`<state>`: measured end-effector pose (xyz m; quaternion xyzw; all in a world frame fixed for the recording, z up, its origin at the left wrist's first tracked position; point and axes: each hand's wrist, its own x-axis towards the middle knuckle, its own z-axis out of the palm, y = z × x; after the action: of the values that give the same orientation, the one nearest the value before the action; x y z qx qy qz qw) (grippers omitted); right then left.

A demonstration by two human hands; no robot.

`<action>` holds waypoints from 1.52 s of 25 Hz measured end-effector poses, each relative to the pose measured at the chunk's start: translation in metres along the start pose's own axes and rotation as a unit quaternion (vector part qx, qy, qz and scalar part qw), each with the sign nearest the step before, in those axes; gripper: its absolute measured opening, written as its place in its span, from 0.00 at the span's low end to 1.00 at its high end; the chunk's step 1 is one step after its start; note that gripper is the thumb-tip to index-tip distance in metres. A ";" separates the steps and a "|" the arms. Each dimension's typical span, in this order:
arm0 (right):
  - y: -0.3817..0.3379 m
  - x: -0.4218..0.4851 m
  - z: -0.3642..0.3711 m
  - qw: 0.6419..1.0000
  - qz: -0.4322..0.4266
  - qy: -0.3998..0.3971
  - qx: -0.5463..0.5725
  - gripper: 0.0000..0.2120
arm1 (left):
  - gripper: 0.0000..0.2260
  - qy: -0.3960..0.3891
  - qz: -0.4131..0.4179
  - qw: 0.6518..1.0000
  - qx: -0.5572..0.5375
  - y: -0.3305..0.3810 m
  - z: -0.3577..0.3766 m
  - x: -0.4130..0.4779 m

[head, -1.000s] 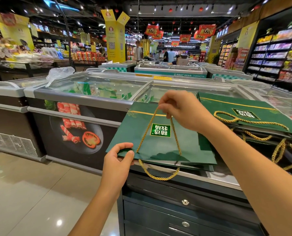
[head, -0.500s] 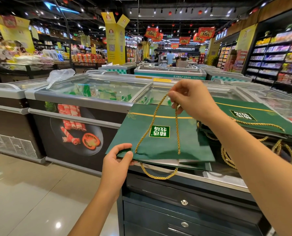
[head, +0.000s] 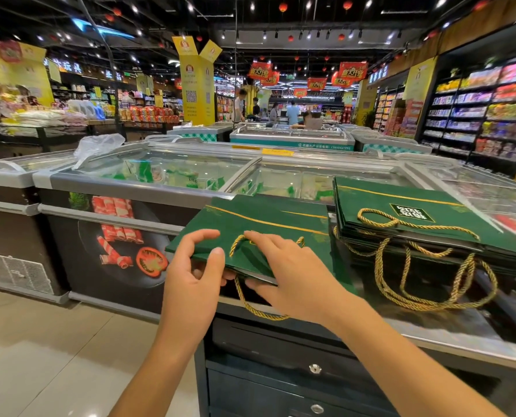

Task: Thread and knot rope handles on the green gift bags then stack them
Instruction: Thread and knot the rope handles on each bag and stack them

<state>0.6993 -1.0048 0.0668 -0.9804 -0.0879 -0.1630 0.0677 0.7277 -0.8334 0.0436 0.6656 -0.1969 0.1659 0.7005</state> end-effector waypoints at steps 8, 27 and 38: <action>0.007 -0.005 -0.029 0.967 -0.006 0.240 0.081 0.23 | 0.26 0.006 0.090 0.994 -0.059 0.011 0.007 0.002; -0.004 -0.003 -0.009 0.649 0.127 0.324 0.676 0.13 | 0.15 -0.078 -0.241 0.917 -0.308 -0.019 0.007 -0.016; 0.031 -0.045 0.012 0.899 0.286 0.062 0.327 0.32 | 0.12 -0.026 -0.250 0.959 -0.131 -0.048 -0.046 0.017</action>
<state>0.6669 -1.0399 0.0369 -0.8738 0.1526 -0.1593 0.4334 0.7692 -0.7911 0.0089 0.6000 -0.0622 -0.0591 0.7954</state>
